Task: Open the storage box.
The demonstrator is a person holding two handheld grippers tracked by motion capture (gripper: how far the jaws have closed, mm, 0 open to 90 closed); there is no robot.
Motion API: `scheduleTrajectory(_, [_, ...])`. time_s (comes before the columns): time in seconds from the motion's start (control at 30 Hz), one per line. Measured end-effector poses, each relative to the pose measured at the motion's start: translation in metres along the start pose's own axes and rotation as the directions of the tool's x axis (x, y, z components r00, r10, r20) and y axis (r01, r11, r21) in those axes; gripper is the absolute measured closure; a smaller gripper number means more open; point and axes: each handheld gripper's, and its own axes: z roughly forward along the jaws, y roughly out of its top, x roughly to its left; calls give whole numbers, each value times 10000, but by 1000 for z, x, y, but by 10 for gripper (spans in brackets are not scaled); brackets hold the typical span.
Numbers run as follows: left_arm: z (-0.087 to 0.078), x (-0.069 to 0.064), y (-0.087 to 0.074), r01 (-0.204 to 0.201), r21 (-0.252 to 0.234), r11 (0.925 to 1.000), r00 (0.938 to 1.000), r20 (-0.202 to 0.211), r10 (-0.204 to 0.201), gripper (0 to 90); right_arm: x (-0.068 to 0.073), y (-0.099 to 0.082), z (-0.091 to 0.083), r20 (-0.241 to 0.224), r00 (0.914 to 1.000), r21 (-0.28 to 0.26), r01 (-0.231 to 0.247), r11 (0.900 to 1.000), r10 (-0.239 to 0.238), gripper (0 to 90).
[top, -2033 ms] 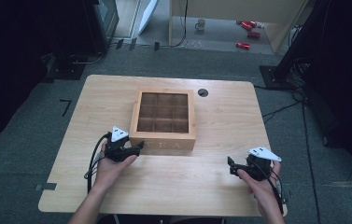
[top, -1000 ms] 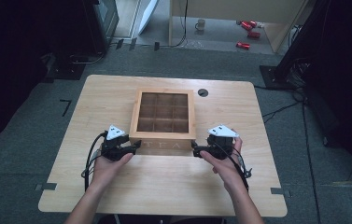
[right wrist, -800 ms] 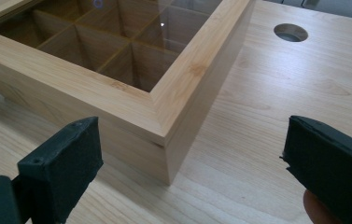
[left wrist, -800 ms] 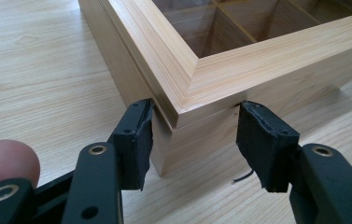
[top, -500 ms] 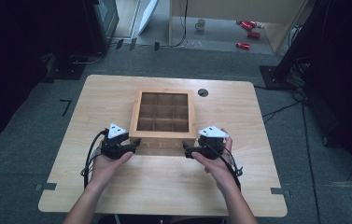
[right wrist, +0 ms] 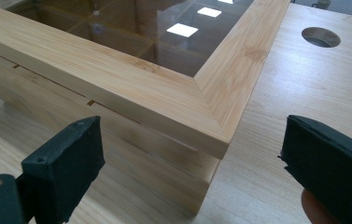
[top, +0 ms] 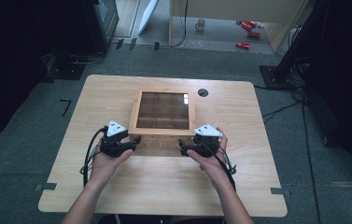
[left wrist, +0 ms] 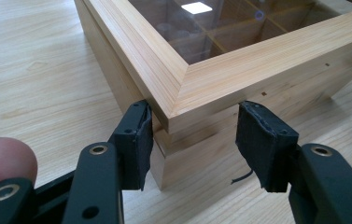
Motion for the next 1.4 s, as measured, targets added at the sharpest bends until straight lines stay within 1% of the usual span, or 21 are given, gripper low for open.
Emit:
scheduleTrajectory(0.13, [-2, 1, 2, 1, -58, 10000, 10000, 44, -1, 471, -1, 1, 3, 150, 9997, -222, -199, 9996, 202, 75])
scheduleTrajectory(0.23, [-3, 1, 3, 19, -172, 9999, 10000, 76, -17, 471, -2, 2, 3, 366, 9991, -633, -207, 9978, 230, 95])
scheduleTrajectory(0.33, [-6, 2, 3, 1, -311, 9995, 10000, 43, 0, 472, -1, 4, 3, 497, 9988, -874, 45, 9962, -1, 96])
scheduleTrajectory(0.4, [-8, 4, 2, 68, -400, 9992, 10000, 30, -67, 459, -1, 4, 3, 536, 9985, -941, 176, 9954, -126, 96])
scheduleTrajectory(0.43, [-9, 5, 1, 142, -397, 9991, 9999, 79, -139, 443, -1, 5, 2, 596, 9979, -971, 320, 9948, -263, 96])
scheduleTrajectory(0.5, [-11, 7, -2, 169, -227, 9996, 9998, 106, -167, 381, 0, 6, 1, 667, 9968, -1047, 500, 9932, -431, 96])
scheduleTrajectory(0.63, [-15, 13, -16, 339, 124, 9994, 9994, 0, -339, 272, -2, 14, -3, 591, 9976, -1344, 431, 9900, -354, 96])
scheduleTrajectory(0.67, [-16, 16, -20, 379, 221, 9990, 9993, -55, -377, 262, -3, 16, -4, 601, 9975, -1431, 459, 9886, -376, 96])
scheduleTrajectory(0.73, [-18, 21, -31, 601, 330, 9976, 9981, -161, -596, 252, -3, 20, -6, 587, 9975, -1535, 484, 9870, -398, 96])
scheduleTrajectory(0.8, [-19, 25, -42, 702, 458, 9965, 9971, -310, -688, 241, -4, 25, -8, 593, 9971, -1600, 576, 9854, -486, 96])
scheduleTrajectory(0.83, [-19, 25, -42, 702, 458, 9965, 9971, -310, -688, 239, -4, 25, -8, 593, 9971, -1600, 576, 9854, -486, 96])
scheduleTrajectory(0.87, [-20, 31, -55, 726, 728, 9947, 9963, -502, -691, 234, -5, 30, -10, 603, 9967, -1668, 635, 9839, -542, 96])
scheduleTrajectory(0.93, [-20, 35, -65, 810, 899, 9927, 9951, -636, -755, 223, -6, 34, -12, 585, 9967, -1724, 663, 9828, -570, 96])
scheduleTrajectory(0.97, [-20, 38, -70, 861, 989, 9914, 9937, -807, -782, 220, -6, 36, -12, 580, 9967, -1743, 662, 9825, -568, 96])
scheduleTrajectory(1.03, [-21, 39, -73, 878, 1049, 9906, 9929, -894, -785, 217, -7, 40, -14, 600, 9963, -1836, 716, 9804, -615, 96])
scheduleTrajectory(1.07, [-20, 41, -79, 774, 1232, 9894, 9925, -1039, -647, 212, -7, 43, -14, 612, 9961, -1891, 748, 9791, -643, 96])
scheduleTrajectory(1.1, [-19, 42, -82, 781, 1269, 9888, 9919, -1091, -644, 211, -8, 44, -15, 613, 9959, -1930, 771, 9782, -664, 96])
scheduleTrajectory(1.2, [-17, 43, -86, 837, 1336, 9875, 9915, -1103, -691, 211, -9, 48, -16, 605, 9957, -2072, 807, 9750, -696, 99])
scheduleTrajectory(1.3, [-15, 44, -87, 778, 1348, 9878, 9910, -1187, -619, 213, -10, 54, -17, 599, 9943, -2339, 996, 9672, -879, 124])
scheduleTrajectory(1.33, [-15, 44, -88, 732, 1364, 9880, 9913, -1189, -570, 213, -10, 55, -17, 629, 9931, -2466, 1117, 9627, -992, 133])
scheduleTrajectory(1.4, [-15, 44, -89, 698, 1311, 9889, 9913, -1198, -541, 213, -10, 58, -18, 687, 9909, -2586, 1296, 9572, -1156, 142])
